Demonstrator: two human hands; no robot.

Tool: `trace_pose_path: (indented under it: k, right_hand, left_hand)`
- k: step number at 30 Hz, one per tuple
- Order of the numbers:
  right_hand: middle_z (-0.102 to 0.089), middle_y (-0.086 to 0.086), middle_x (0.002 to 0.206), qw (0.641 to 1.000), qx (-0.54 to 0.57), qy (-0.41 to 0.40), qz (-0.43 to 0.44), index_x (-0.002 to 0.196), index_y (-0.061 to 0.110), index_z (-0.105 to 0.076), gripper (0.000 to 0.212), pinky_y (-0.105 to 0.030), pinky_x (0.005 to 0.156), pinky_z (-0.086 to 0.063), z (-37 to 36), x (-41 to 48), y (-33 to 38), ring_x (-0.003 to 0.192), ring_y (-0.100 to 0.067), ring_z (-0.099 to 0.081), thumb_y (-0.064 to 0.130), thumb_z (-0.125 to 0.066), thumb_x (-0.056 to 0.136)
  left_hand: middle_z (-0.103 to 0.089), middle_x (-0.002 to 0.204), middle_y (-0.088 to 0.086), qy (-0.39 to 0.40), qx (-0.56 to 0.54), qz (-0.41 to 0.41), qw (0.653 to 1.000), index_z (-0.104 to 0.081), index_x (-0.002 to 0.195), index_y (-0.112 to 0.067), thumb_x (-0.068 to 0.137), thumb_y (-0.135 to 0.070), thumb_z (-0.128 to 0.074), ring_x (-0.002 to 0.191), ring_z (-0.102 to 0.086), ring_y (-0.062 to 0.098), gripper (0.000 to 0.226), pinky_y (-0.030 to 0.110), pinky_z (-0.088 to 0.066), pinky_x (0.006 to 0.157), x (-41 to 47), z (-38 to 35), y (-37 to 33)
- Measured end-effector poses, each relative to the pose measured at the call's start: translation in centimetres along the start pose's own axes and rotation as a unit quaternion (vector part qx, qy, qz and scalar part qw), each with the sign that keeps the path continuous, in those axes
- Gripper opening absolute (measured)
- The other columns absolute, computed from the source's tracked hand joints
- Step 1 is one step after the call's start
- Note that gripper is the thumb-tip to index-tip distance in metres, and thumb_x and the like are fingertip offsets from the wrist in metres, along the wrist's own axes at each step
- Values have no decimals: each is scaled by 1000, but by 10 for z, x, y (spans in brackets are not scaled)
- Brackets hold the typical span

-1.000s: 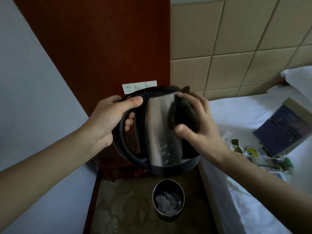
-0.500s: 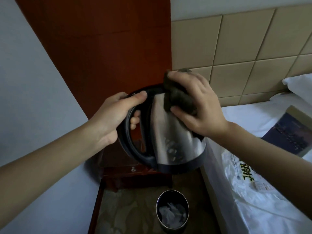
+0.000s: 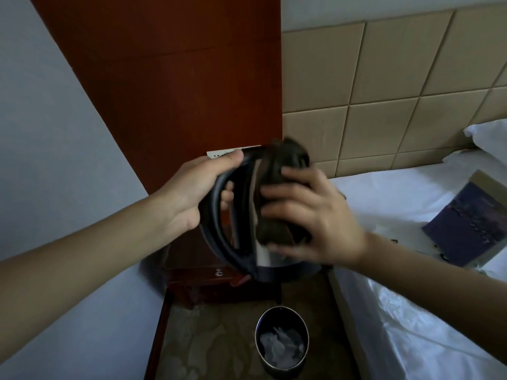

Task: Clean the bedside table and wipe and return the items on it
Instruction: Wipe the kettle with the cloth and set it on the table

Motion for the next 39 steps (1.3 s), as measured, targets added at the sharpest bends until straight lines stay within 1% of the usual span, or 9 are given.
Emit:
trace_pose_path:
  k: [3, 6, 9, 13, 18, 21, 28, 34, 39]
  right_hand:
    - [-68, 0, 112, 999, -2, 35, 41, 105, 21, -58, 34, -46, 96, -40, -19, -38, 10, 114, -27, -49, 32, -72, 76]
    - [-66, -3, 95, 991, 71, -57, -102, 99, 15, -57, 26, -26, 88, -38, -1, -21, -28, 97, -22, -51, 24, -70, 78]
    - [-59, 0, 100, 891, 175, -234, -347, 97, 24, -55, 19, -13, 80, -40, 34, -10, -85, 90, -9, -53, 21, -65, 81]
    - [-61, 4, 101, 795, 252, -258, -488, 98, 27, -57, 14, -26, 84, -43, 12, -19, -94, 96, -11, -56, 31, -61, 84]
    - [-48, -5, 116, 919, 61, -102, -375, 111, 25, -59, 38, -28, 88, -30, -19, -14, -22, 108, -24, -36, 43, -54, 78]
    - [-54, -4, 108, 922, 58, -154, -350, 109, 18, -59, 33, -30, 87, -35, -1, 13, -47, 102, -19, -40, 35, -57, 80]
    - [-56, 6, 110, 737, 331, -141, -573, 126, 29, -48, 37, -25, 94, -38, -21, -38, -99, 116, -19, -51, 45, -44, 93]
    - [-38, -4, 136, 895, 108, -87, -425, 132, 35, -38, 63, -51, 103, -33, -11, 2, -47, 127, -28, -27, 60, -47, 75]
    - [-52, 0, 118, 884, 92, -161, -429, 114, 27, -57, 34, -48, 96, -36, 13, 39, -61, 115, -26, -37, 43, -55, 85]
  left_hand:
    - [-43, 52, -2, -20, -39, -8, 999, -57, 75, -19, 86, -37, -61, 36, -40, 7, 21, 15, -35, 37, 3, 8, -6]
    - [-42, 51, -4, -26, -55, -27, 998, -55, 73, -22, 89, -35, -58, 36, -39, 6, 21, 15, -34, 37, 4, 11, -13]
    - [-41, 48, -4, -23, -90, -24, 995, -52, 71, -21, 90, -34, -55, 35, -37, 5, 24, 13, -33, 36, 3, 9, -16]
    - [-43, 50, -3, -38, -104, -20, 994, -54, 75, -19, 88, -34, -60, 36, -40, 7, 21, 14, -35, 36, 8, 7, -20]
    - [-44, 55, -2, -56, -84, -45, 994, -57, 78, -18, 86, -33, -62, 38, -42, 8, 17, 15, -36, 39, 12, 8, -26]
    - [-42, 54, -3, -49, -85, -45, 994, -55, 78, -18, 88, -31, -59, 38, -41, 7, 17, 15, -36, 38, 9, 7, -21]
    - [-43, 49, -4, -37, -84, -66, 994, -55, 75, -18, 89, -32, -58, 38, -39, 7, 19, 17, -35, 38, 1, 22, -22]
    - [-41, 49, -4, -24, -102, -39, 994, -53, 78, -19, 90, -31, -54, 37, -38, 6, 17, 15, -34, 37, 2, 14, -9]
    - [-45, 47, -4, 10, -120, -38, 992, -61, 64, -20, 92, -49, -44, 36, -43, 8, 44, 14, -35, 37, -1, -6, -11]
Point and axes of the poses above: each hand's wrist, its own x-axis towards the middle knuckle, its own z-axis out of the back of the hand, y = z × x, the point moved 9 cm from there along x, towards the middle knuckle
